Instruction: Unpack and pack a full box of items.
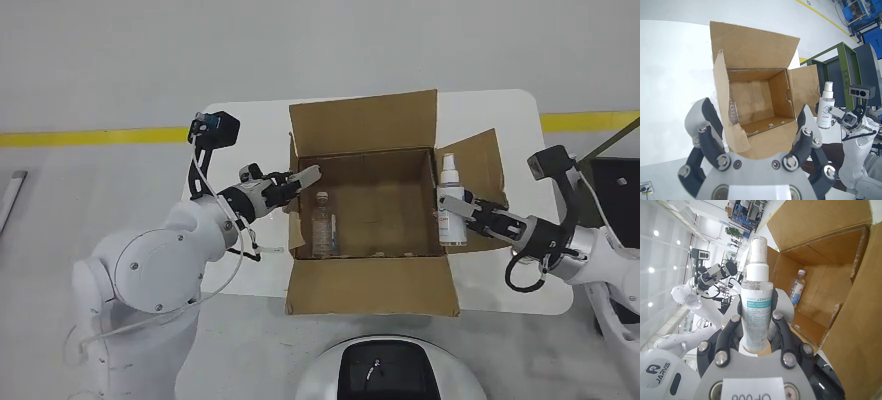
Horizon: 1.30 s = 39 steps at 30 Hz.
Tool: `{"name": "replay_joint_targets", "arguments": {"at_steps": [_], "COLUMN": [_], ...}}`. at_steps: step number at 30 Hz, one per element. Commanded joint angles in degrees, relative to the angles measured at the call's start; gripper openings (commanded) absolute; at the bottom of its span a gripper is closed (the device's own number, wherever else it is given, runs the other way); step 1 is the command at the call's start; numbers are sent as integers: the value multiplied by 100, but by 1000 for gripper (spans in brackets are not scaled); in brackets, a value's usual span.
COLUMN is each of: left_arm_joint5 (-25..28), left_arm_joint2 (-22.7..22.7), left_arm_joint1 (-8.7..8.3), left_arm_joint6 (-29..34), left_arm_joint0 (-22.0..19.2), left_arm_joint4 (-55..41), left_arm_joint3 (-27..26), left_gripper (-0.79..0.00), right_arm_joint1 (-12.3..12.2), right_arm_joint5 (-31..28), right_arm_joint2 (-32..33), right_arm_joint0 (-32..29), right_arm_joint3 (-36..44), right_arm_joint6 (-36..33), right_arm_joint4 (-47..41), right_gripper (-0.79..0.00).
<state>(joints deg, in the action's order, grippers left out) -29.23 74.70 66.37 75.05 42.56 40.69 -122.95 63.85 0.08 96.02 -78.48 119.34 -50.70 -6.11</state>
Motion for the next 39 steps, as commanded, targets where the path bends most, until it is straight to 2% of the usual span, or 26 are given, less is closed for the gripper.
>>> {"name": "replay_joint_targets", "arguments": {"at_steps": [1,7,14,21,28,34,35,37,39], "left_arm_joint5": [0,102,-234,-241,-241,-241,-241,-241,-241], "left_arm_joint2": [0,252,998,1027,1027,1027,1027,1027,1027], "left_arm_joint1": [0,-38,-81,-82,-82,-82,-82,-82,-82], "left_arm_joint6": [0,-560,-1088,-1106,-1106,-1106,-1106,-1106,-1106], "left_arm_joint0": [0,327,744,767,767,767,767,767,767], "left_arm_joint4": [0,178,60,31,31,31,31,31,31], "left_arm_joint3": [0,53,-21,-30,-30,-30,-30,-30,-30], "left_gripper": [0,0,0,0,0,0,0,0,0], "right_arm_joint1": [9,39,132,387,718,925,949,993,1029], "right_arm_joint5": [67,786,1767,2796,3277,3417,3435,3439,3428], "right_arm_joint2": [-70,-911,-2507,-4103,-4973,-5316,-5344,-5365,-5370], "right_arm_joint0": [-12,359,1366,2490,3475,3896,3937,3995,4039], "right_arm_joint3": [-41,-237,-801,-1612,-2536,-3052,-3113,-3206,-3293], "right_arm_joint6": [180,768,1083,1090,679,606,589,590,594], "right_arm_joint4": [-51,753,2654,4021,4014,3980,3980,3927,3891], "right_gripper": [-785,-785,-785,-785,-785,-779,-736,-720,-650]}}
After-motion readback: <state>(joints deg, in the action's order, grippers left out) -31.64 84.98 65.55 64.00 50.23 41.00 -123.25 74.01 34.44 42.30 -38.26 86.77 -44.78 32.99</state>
